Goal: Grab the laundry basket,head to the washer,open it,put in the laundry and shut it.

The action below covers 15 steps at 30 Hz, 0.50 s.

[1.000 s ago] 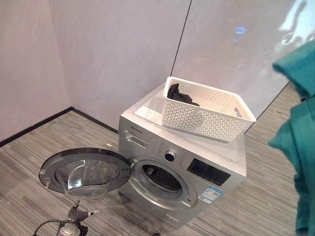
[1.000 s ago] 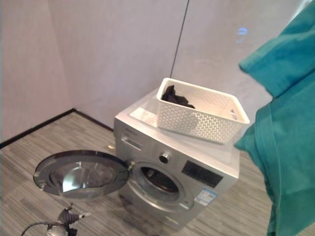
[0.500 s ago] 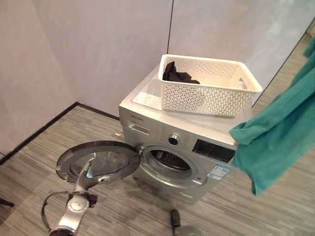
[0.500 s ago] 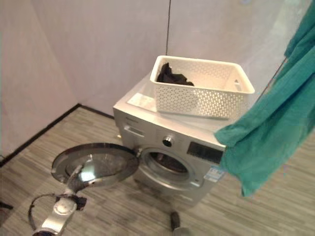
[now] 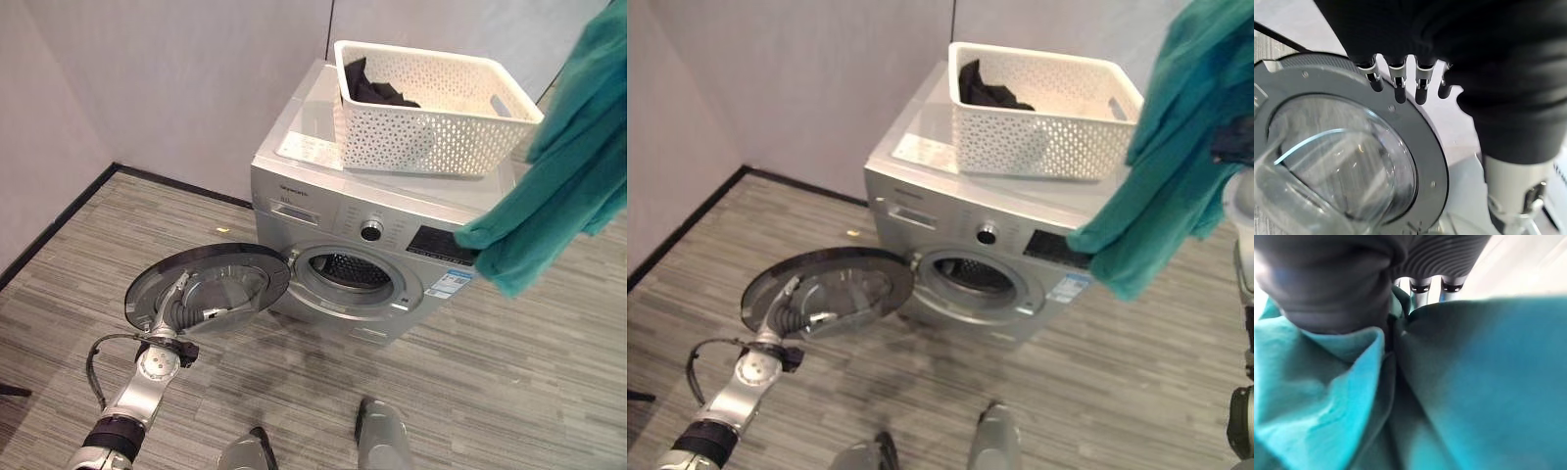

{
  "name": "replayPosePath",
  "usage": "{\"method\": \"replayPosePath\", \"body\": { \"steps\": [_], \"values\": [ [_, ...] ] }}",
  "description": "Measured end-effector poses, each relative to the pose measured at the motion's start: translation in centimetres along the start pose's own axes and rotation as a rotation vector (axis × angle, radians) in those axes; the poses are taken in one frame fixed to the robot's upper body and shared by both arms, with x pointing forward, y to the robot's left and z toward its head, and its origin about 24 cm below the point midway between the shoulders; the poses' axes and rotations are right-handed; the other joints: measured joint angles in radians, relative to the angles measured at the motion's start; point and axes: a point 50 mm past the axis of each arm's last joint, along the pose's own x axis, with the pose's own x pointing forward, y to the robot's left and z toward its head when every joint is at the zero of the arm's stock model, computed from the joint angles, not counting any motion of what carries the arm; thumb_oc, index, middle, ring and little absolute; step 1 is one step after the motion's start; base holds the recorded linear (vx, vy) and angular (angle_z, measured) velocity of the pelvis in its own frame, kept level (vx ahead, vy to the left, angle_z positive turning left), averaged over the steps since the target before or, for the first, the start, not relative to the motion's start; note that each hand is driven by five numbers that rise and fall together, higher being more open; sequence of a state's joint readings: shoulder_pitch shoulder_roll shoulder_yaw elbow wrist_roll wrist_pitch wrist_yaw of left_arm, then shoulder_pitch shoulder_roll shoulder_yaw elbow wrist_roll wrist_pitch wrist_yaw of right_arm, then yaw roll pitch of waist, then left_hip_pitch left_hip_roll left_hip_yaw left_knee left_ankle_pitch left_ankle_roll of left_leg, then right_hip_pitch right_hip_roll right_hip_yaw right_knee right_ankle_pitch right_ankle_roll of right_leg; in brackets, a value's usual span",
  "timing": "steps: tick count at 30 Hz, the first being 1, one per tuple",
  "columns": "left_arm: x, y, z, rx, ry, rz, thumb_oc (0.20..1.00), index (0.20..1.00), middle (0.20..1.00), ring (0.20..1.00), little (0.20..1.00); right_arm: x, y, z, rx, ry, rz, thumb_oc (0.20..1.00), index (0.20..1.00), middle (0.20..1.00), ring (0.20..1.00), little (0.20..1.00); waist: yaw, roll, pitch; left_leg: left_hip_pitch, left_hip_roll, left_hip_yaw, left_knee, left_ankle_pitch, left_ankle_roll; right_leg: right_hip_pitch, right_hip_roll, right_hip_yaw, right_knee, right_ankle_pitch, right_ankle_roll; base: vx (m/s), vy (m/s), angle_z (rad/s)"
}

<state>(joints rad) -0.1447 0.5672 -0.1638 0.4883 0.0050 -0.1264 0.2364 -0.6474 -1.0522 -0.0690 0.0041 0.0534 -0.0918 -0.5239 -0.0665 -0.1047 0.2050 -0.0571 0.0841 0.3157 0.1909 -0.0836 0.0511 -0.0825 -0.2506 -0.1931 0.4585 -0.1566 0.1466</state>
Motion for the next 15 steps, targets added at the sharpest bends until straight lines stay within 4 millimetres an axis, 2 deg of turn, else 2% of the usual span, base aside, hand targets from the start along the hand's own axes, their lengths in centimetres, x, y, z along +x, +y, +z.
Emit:
{"method": "replayPosePath", "body": {
  "steps": [1,2,4,9,12,15],
  "values": [
    [0.1,0.7,0.4,-0.005,-0.016,0.008,1.0,1.0,1.0,1.0,1.0,0.9,0.4,1.3,0.038,-0.052,-0.006,0.2,0.2,0.2,0.2,0.2,0.039,-0.013,-0.009,0.022,-0.013,0.037,-0.048,0.028,-0.008,0.129,0.007,-0.023,-0.237,0.027,0.016,-0.08,-0.181,-0.86],
    [0.2,1.2,0.8,-0.007,-0.034,0.021,1.0,1.0,1.0,1.0,1.0,1.3,0.7,1.8,0.063,-0.07,-0.013,0.2,0.2,0.2,0.2,0.2,0.054,-0.024,-0.015,0.019,-0.016,0.059,-0.048,0.029,-0.01,0.173,0.003,-0.021,-0.346,0.083,0.015,-0.06,-0.184,-0.85],
    [0.3,2.0,1.8,-0.041,-0.076,0.04,1.0,1.0,1.0,1.0,1.0,1.3,2.2,2.3,0.113,-0.076,0.027,0.2,0.2,0.2,0.2,0.2,0.057,-0.045,-0.028,0.018,-0.017,0.081,-0.051,0.041,-0.027,0.259,0.017,-0.01,-0.533,0.167,0.034,-0.04,-0.116,-0.43],
    [-0.9,0.7,4.0,-0.144,-0.176,-0.027,1.0,1.0,1.0,1.0,1.0,0.6,3.5,2.0,0.134,-0.048,0.083,0.2,0.2,0.2,0.2,0.2,0.048,-0.021,-0.047,0.018,0.036,0.079,-0.058,0.072,-0.069,0.256,0.072,-0.001,-0.547,0.17,0.002,0.0,-0.069,-0.12],
    [-1.8,-0.7,5.2,-0.247,-0.222,-0.093,1.0,1.0,1.0,1.0,1.0,0.3,3.6,1.8,0.13,-0.039,0.097,0.2,0.2,0.2,0.2,0.2,0.049,-0.006,-0.089,-0.003,0.047,0.052,-0.068,0.083,-0.085,0.245,0.089,-0.011,-0.547,0.158,-0.017,0.02,-0.054,0.16],
    [-2.7,-1.0,6.4,-0.303,-0.275,-0.147,1.0,1.0,1.0,1.0,1.0,-0.2,3.8,1.5,0.125,-0.027,0.125,0.2,0.2,0.2,0.2,0.2,0.05,0.0,-0.104,-0.005,0.043,0.041,-0.078,0.101,-0.078,0.246,0.093,-0.022,-0.547,0.163,-0.014,0.01,-0.035,0.14]
  ]
}}
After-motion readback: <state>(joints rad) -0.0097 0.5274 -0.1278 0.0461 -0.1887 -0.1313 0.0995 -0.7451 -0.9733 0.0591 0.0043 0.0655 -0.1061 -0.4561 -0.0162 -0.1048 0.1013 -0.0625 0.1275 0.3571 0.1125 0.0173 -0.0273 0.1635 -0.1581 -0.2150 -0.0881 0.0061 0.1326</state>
